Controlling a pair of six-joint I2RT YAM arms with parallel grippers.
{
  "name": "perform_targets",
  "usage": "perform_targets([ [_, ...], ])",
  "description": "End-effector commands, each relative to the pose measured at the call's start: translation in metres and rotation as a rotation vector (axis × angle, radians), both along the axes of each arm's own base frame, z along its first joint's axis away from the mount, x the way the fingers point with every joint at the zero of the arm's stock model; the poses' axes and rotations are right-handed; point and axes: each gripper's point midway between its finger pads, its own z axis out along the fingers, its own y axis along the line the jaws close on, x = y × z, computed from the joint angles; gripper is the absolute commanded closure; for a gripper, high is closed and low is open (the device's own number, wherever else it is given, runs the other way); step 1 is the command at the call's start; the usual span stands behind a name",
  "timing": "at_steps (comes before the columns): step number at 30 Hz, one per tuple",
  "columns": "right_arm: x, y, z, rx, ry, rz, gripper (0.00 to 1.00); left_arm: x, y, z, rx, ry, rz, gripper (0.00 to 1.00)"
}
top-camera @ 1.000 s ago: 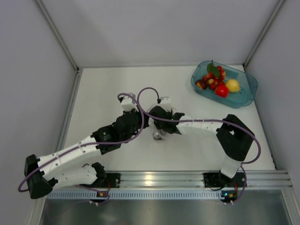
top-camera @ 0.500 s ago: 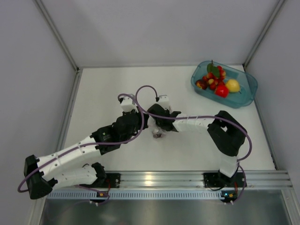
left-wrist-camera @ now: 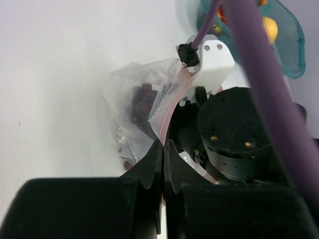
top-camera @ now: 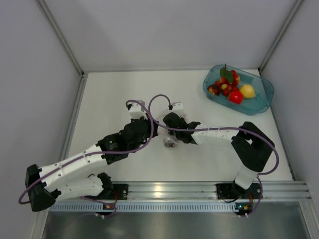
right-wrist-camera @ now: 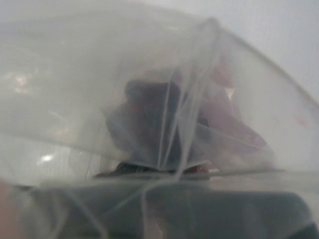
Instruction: Open the zip-top bag and remove the fake food
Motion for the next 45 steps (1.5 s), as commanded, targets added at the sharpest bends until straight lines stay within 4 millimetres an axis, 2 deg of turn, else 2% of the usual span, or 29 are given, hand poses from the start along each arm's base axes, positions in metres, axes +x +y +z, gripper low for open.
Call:
perform_targets([
  [1,0.004,0.004,0.034,0.082,-0.081,0.03,1.0,0.007,0.0,0.032,-0.064,-0.066,0.029,1.0],
  [6,-0.008,0.009,0.06,0.157,-0.119,0.103,1.0,0.01,0.0,0.03,-0.048,-0.066,0.042,1.0],
  [12,-0.024,0.003,0.087,0.198,-0.167,0.164,1.0,0.013,-0.001,0.029,-0.038,-0.065,0.052,1.0],
  [13,-0.025,0.008,0.104,0.242,-0.206,0.178,1.0,0.013,-0.001,0.03,-0.038,-0.067,0.053,1.0],
  [15,-0.032,0.012,0.111,0.249,-0.22,0.23,1.0,0.014,-0.002,0.029,-0.03,-0.067,0.056,1.0],
  [16,-0.035,0.013,0.121,0.267,-0.239,0.25,1.0,0.015,-0.001,0.029,-0.027,-0.068,0.059,1.0],
  [22,-0.058,0.021,0.152,0.3,-0.298,0.391,1.0,0.019,0.006,0.03,0.007,-0.078,0.094,1.0],
  [27,-0.079,0.03,0.168,0.336,-0.345,0.502,1.0,0.021,0.011,0.031,0.031,-0.09,0.113,1.0],
  [36,-0.09,0.026,0.211,0.339,-0.458,0.59,1.0,0.023,0.008,0.021,0.104,-0.079,0.078,1.0],
  [38,-0.084,0.019,0.212,0.306,-0.46,0.547,1.0,0.022,0.006,0.017,0.132,-0.081,0.056,1.0],
  [42,-0.084,0.016,0.218,0.296,-0.468,0.545,1.0,0.023,0.008,0.011,0.157,-0.079,0.06,1.0],
  [45,-0.079,0.008,0.215,0.258,-0.45,0.5,1.0,0.023,0.01,0.006,0.186,-0.08,0.051,1.0],
])
